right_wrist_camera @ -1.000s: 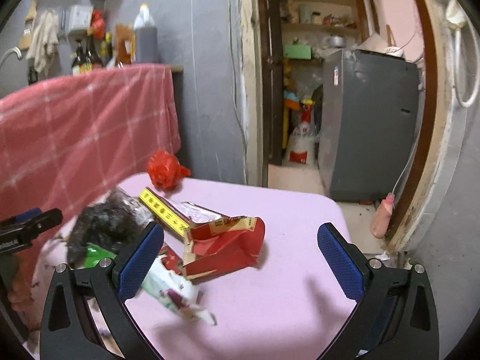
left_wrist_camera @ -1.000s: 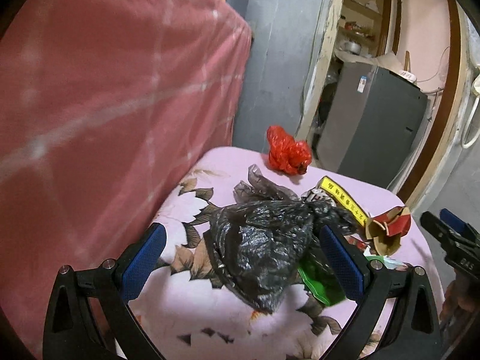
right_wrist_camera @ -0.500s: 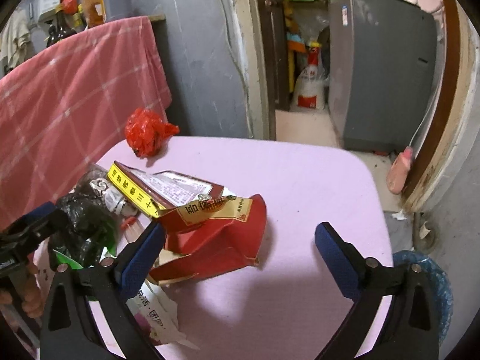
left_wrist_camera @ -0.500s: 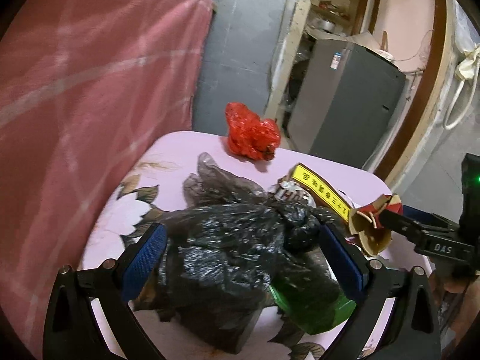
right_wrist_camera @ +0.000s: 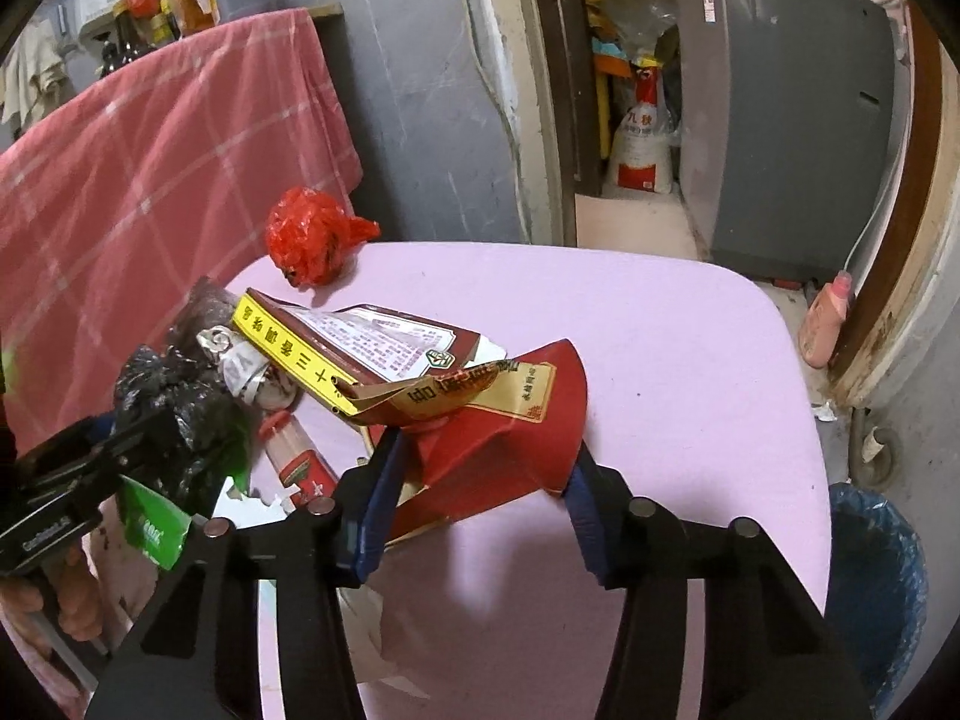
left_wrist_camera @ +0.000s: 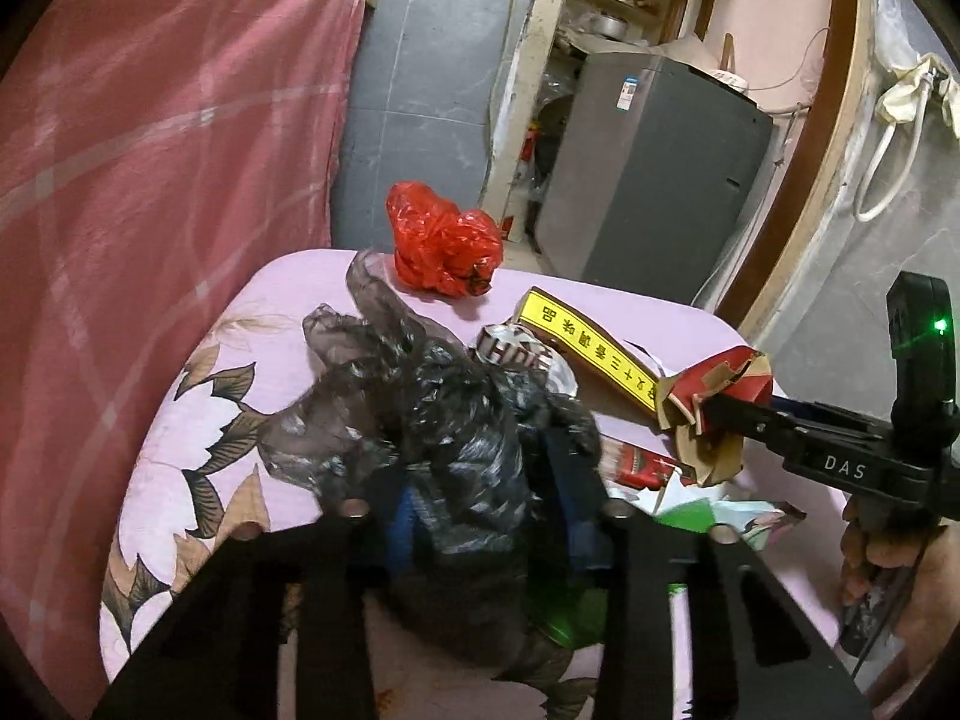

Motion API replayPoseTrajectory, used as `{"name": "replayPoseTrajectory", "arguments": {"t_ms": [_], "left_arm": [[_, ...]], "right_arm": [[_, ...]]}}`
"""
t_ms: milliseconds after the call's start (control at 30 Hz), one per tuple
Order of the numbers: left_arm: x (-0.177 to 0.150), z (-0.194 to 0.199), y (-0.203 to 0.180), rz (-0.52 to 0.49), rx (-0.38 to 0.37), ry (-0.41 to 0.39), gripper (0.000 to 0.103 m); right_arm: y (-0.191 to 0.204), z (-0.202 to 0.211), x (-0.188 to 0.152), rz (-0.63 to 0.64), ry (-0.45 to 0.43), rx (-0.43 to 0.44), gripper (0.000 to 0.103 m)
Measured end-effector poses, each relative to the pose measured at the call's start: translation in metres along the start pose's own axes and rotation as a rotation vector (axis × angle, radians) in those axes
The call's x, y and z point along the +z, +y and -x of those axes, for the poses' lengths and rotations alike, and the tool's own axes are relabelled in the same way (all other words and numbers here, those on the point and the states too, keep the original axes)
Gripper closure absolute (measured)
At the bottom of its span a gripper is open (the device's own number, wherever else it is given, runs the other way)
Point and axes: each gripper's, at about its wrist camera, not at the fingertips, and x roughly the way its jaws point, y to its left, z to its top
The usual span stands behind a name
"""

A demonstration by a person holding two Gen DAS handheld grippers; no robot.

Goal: Collect trash
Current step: 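Grasp the black plastic bag with the left gripper while the right grasps the red box, then carry the black bag and red box over the blue bin and open both grippers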

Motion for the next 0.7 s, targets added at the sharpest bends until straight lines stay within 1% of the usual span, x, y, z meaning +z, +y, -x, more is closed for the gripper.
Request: {"name": "replayPoseTrajectory", "arguments": {"t_ms": [67,167,267,333,467,700], "left_arm": [[0.0,0.001,-0.001,0.002,-0.004,-0.005,0.084],[-0.001,0.006,-0.003,-0.003,-0.003,-0.022,0.091],[-0.002,0.014,-0.005,-0.001,-0.007,-0.052,0.094],[-0.003,0.021,-0.007,-0.004,-0.003,-0.075,0.095],[-0.005,0.034,-0.015,-0.017,0.001,-0.125,0.095],[-0.007,0.049,-0.041,-0.054,0.008,-0.201,0.095]], "right_arm": [[-0.002,0.003,-0.003,-0.012,-0.012,0.006,0.059],[-0.005,0.008,-0.006,-0.034,-0.034,0.02,0.063],[-0.005,0.013,-0.01,-0.037,-0.056,0.02,0.066],[-0.005,0.018,-0.013,-0.036,-0.076,0.017,0.066],[-0.004,0.036,-0.018,-0.039,-0.148,0.002,0.066],[-0.004,0.077,-0.022,-0.009,-0.292,-0.081,0.066]]}}
